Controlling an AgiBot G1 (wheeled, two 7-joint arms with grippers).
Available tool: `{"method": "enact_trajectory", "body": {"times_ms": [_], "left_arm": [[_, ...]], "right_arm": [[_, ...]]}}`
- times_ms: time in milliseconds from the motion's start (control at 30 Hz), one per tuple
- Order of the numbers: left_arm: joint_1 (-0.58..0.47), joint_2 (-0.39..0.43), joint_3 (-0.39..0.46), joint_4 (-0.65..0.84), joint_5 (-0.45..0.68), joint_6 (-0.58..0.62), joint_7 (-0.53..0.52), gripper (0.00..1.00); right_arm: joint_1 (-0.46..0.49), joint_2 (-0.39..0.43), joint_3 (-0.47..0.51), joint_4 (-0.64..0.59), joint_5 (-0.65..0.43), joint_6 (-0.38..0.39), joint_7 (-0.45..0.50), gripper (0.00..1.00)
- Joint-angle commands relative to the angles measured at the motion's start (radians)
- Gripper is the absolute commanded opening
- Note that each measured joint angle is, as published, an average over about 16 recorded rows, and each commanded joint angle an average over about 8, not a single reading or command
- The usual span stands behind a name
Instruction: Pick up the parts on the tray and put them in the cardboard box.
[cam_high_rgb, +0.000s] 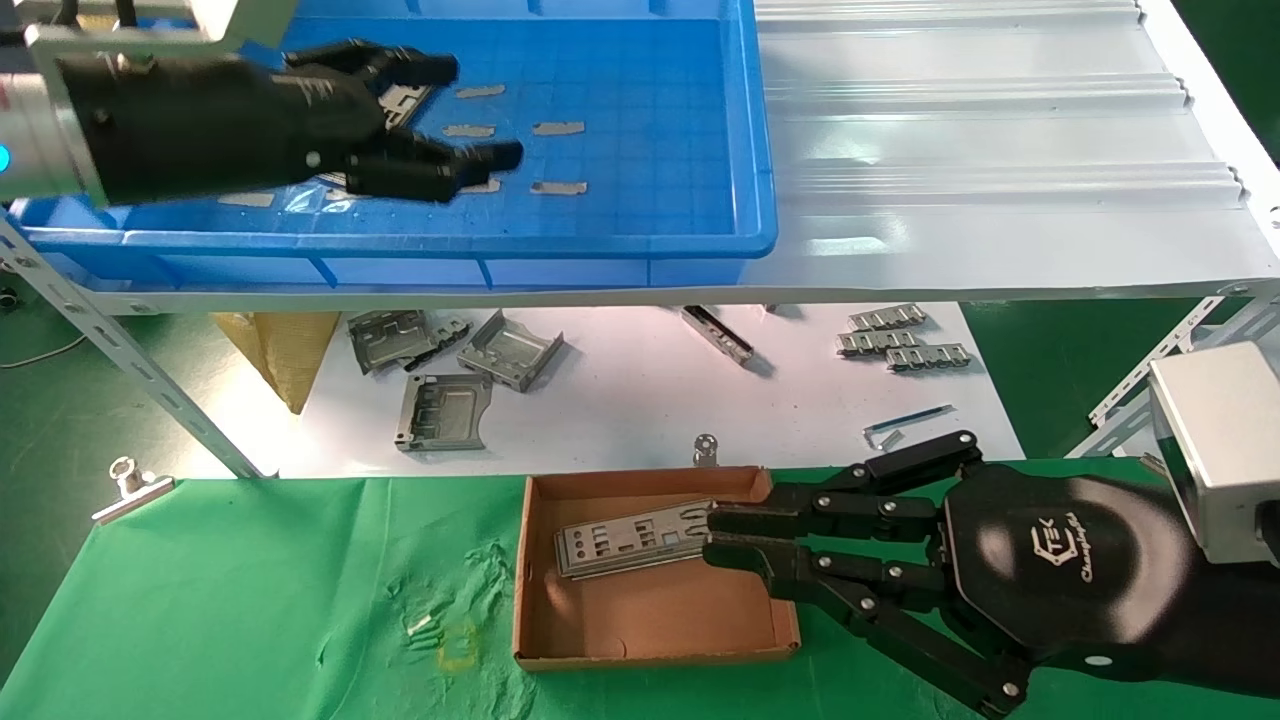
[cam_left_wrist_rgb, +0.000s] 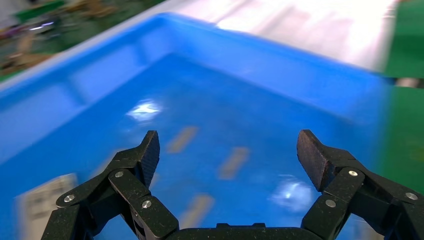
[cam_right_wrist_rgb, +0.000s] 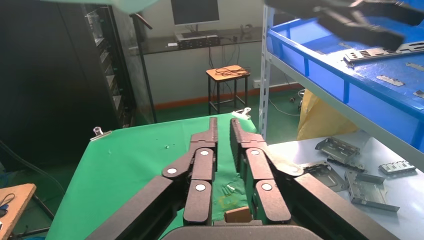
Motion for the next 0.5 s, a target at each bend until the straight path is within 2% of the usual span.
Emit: {"method": "enact_trajectory", "body": {"times_ms": [33,300,500], "left_arm": [[-0.048,0.036,0.01,0.105,0.032,-0.04,0.031,1.0],[-0.133,0.138,0.015,0.335,0.075,-0.291,0.083,1.0],[-0.156,0.176,0.023,0.416,0.092,-0.372,0.085,1.0]], "right_arm": [[0.0,0.0,0.0,0.0,0.0,0.0,0.0,1.0],[0.0,0.0,0.0,0.0,0.0,0.0,0.0,1.0],[0.0,0.0,0.0,0.0,0.0,0.0,0.0,1.0]]}}
